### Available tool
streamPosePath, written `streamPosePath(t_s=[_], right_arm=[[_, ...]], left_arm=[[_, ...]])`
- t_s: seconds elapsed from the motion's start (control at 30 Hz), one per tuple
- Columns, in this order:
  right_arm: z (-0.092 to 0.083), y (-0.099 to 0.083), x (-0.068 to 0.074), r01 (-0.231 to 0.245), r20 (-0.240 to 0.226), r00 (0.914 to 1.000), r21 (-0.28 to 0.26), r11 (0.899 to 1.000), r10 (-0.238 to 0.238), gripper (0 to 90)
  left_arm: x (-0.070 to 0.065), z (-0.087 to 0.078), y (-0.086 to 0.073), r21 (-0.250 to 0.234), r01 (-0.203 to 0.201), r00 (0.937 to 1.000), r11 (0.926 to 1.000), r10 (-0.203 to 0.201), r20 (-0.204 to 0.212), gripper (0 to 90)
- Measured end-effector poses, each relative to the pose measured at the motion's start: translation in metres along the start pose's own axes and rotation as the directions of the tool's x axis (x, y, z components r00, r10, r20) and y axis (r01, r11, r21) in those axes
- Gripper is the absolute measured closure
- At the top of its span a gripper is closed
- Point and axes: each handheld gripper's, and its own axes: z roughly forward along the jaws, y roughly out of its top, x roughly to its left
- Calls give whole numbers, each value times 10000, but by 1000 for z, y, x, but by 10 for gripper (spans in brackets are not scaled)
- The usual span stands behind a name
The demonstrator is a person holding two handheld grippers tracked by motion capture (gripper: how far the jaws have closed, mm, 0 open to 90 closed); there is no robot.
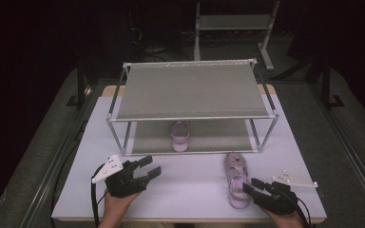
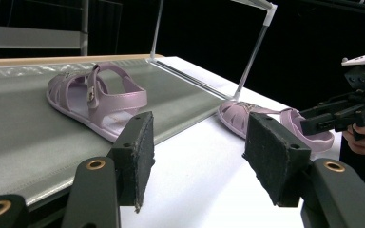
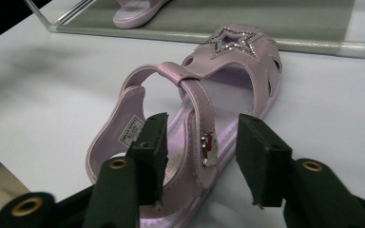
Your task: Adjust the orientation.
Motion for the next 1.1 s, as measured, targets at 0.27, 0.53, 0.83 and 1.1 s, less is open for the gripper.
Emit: streamPosePath(t_s=[0.27, 0.53, 0.83, 1.1], right_arm=[[1, 0, 2, -175, 130, 9998, 84, 9998, 174, 685], [-1, -1, 3, -97, 580, 9983, 84, 9999, 92, 768], [-5, -1, -4, -916, 438, 9948, -50, 9958, 918, 808], [-9, -2, -11, -1817, -278, 9832, -521, 9820, 1804, 818]], left_arm=[[-1, 0, 0, 1, -12, 10000, 10000, 12, 45, 430], [-1, 0, 0, -5, -6, 10000, 10000, 6, 70, 430], [0, -1, 0, -43, 20, 10000, 10000, -20, 93, 430], [2, -2, -1, -116, 127, 9999, 9999, -126, 115, 430]])
